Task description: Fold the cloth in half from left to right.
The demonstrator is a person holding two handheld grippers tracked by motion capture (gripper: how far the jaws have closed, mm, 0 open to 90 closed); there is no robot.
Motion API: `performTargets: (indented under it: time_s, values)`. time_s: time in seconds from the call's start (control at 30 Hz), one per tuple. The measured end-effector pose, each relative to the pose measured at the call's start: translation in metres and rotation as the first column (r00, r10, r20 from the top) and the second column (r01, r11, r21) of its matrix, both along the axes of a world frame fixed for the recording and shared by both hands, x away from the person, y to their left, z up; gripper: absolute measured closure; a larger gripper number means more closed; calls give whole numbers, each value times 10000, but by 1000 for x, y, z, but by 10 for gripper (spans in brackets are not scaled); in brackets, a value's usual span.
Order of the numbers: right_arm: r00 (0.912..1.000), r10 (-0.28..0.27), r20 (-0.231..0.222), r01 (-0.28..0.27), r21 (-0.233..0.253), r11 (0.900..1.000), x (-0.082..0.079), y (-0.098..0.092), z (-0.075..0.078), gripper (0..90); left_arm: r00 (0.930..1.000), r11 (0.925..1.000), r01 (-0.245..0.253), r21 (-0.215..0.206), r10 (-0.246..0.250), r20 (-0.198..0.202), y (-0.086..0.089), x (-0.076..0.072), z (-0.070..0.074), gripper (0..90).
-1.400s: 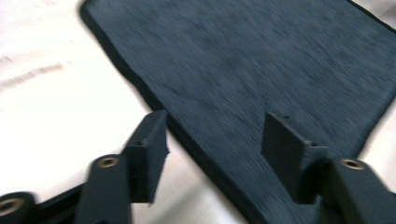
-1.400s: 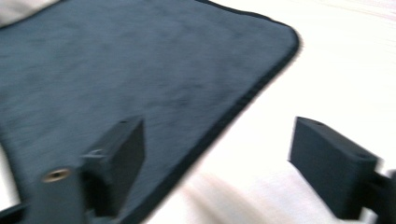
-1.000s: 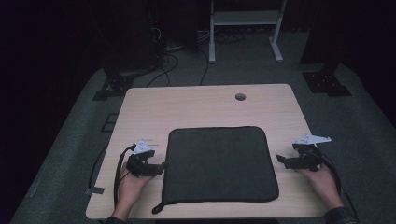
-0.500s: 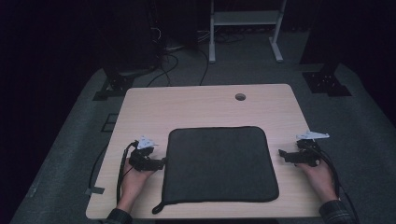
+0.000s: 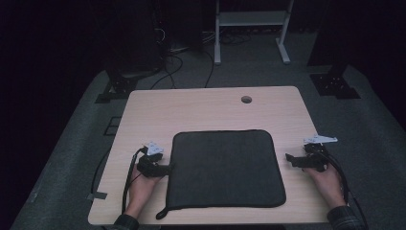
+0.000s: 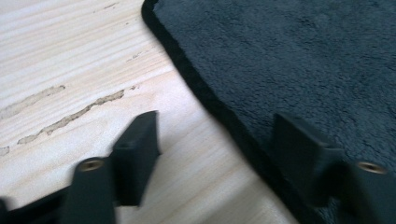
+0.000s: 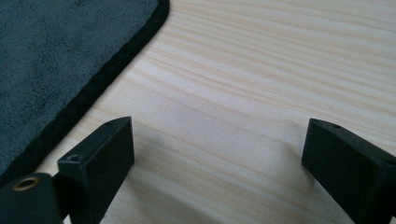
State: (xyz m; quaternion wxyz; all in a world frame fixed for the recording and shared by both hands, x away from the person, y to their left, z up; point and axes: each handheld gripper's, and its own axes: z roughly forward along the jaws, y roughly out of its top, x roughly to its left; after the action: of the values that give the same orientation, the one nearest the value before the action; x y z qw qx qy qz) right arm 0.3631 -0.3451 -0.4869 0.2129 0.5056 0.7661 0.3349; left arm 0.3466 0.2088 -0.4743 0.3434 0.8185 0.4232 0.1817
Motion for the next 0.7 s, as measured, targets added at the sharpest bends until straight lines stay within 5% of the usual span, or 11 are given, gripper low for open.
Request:
performTargets:
  time_s: [0.3,0.47,0.7]
  values:
    - [10000,45,-18,-45,6,10000,-1,0,0,82,9995,9994,292,-188,-294,-80,-7,-3,2,644]
    - [10000,94,-4,-94,-5,10000,-1,1,0,81,9983,9966,380,-733,-411,-407,-8,-2,2,845]
    - [10000,99,-9,-99,0,10000,-1,1,0,82,9981,9950,442,-893,-478,-385,-7,-2,1,872]
